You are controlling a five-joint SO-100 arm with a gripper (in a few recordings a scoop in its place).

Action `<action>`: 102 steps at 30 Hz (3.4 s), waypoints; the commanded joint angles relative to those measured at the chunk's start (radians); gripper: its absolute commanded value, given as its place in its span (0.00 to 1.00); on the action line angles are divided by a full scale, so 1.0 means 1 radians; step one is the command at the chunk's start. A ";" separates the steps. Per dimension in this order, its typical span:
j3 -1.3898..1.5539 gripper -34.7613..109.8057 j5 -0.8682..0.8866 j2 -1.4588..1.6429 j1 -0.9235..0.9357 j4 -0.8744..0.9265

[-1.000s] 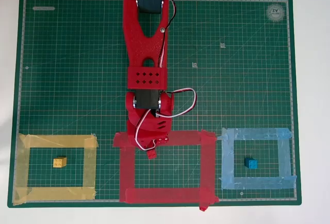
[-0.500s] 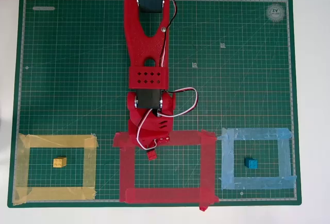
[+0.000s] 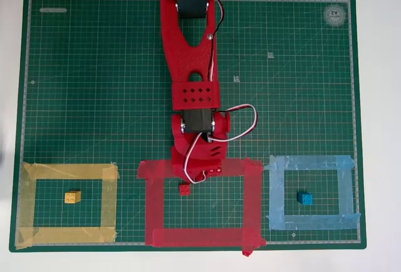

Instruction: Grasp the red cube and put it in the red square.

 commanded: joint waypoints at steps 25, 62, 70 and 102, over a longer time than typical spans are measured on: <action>-0.011 0.24 0.020 0.107 0.021 0.072; -0.072 0.24 -0.091 0.101 0.110 0.069; -0.112 0.24 -0.091 0.072 0.107 0.043; -0.175 0.24 -0.086 -0.080 0.089 0.043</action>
